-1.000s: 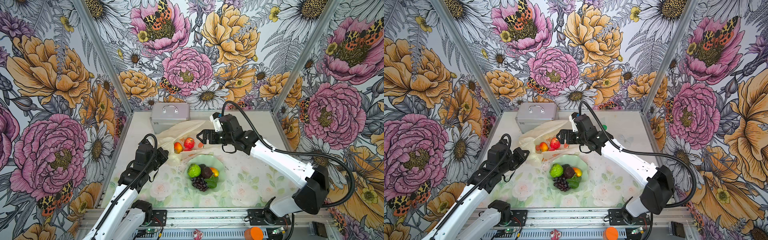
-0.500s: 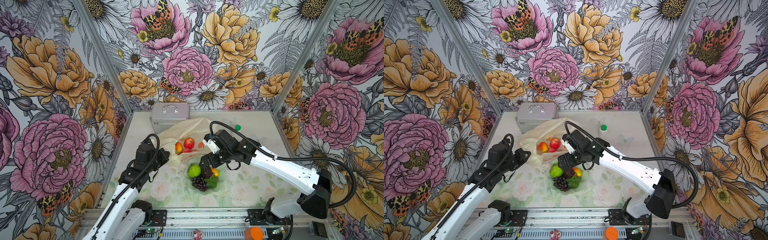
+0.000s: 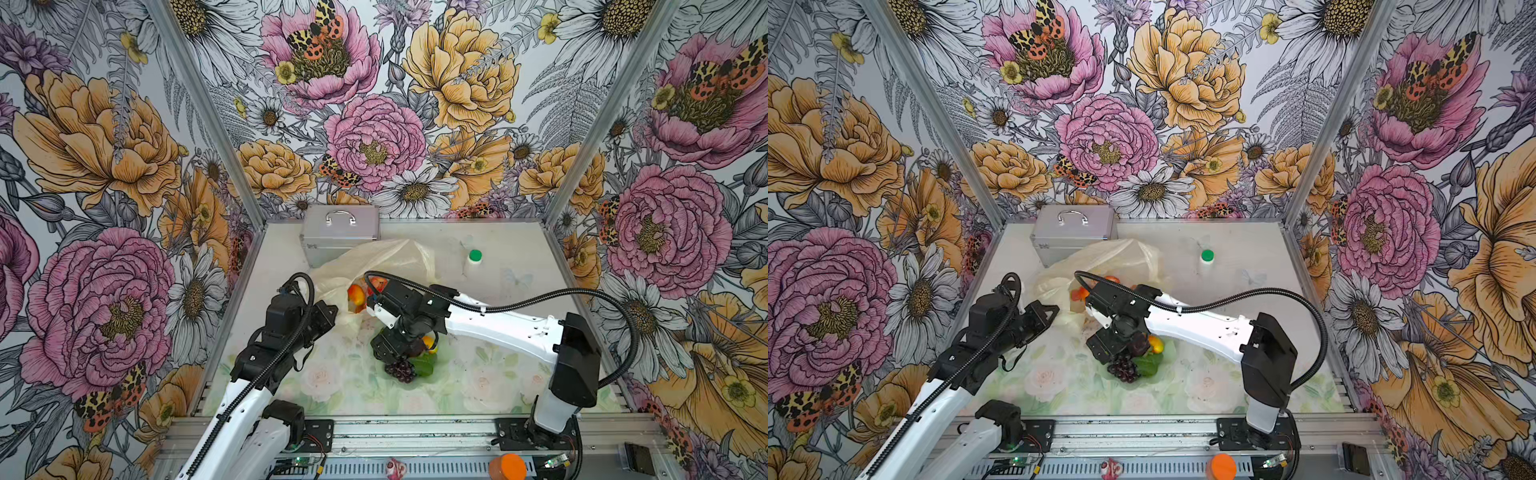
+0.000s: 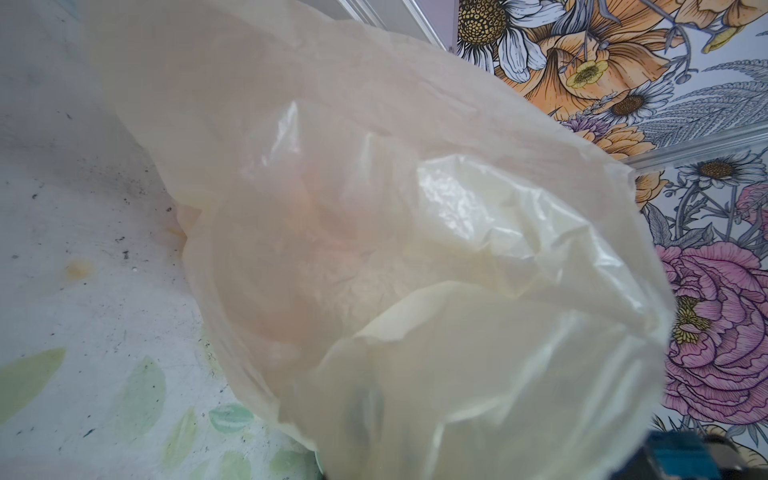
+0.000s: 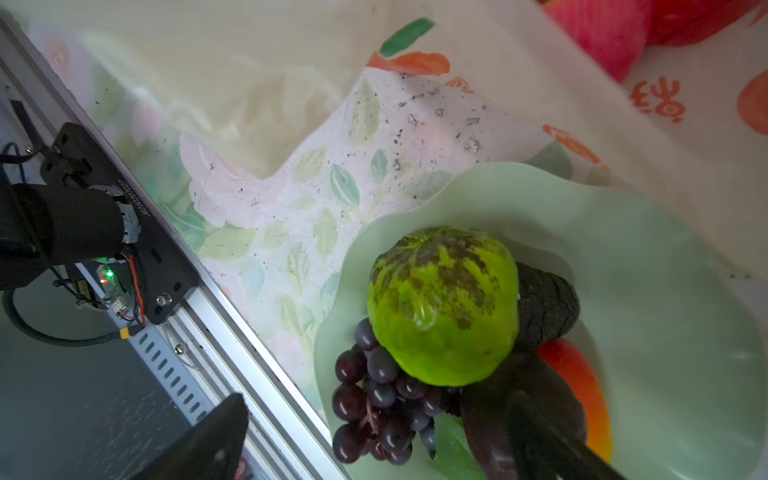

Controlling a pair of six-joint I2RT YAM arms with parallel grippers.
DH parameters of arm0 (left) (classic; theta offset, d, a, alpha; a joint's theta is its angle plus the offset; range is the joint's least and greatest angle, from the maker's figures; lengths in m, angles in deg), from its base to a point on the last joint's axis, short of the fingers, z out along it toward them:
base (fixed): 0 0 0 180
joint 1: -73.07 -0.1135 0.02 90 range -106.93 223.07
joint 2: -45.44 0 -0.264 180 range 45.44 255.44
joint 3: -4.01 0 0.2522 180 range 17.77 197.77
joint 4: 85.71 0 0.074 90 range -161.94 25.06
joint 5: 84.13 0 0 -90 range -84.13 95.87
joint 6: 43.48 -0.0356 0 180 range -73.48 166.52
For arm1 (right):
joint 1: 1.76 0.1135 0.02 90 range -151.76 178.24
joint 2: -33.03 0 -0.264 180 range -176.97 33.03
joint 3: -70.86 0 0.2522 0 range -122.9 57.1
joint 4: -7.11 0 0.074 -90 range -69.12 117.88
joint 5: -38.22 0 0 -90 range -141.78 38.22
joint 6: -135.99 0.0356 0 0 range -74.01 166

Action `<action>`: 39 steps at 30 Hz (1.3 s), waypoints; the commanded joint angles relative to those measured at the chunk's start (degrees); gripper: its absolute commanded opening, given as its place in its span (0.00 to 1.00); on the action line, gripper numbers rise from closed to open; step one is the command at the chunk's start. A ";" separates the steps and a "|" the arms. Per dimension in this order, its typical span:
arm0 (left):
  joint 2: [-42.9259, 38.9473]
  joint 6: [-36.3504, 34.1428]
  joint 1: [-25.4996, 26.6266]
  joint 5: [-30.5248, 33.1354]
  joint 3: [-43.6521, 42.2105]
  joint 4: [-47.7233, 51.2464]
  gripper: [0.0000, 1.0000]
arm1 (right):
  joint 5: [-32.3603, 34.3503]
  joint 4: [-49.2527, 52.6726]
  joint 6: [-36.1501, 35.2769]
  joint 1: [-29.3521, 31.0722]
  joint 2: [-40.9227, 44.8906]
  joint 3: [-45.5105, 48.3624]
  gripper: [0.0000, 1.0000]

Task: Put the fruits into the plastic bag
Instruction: 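Move the right gripper back over the green custard apple in the bowl, then close the right gripper on the green custard apple and lift it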

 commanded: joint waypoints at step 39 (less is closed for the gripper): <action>-3.68 4.16 2.11 2.94 -2.96 1.37 0.00 | 8.99 0.48 1.94 -3.01 -3.01 -5.93 0.59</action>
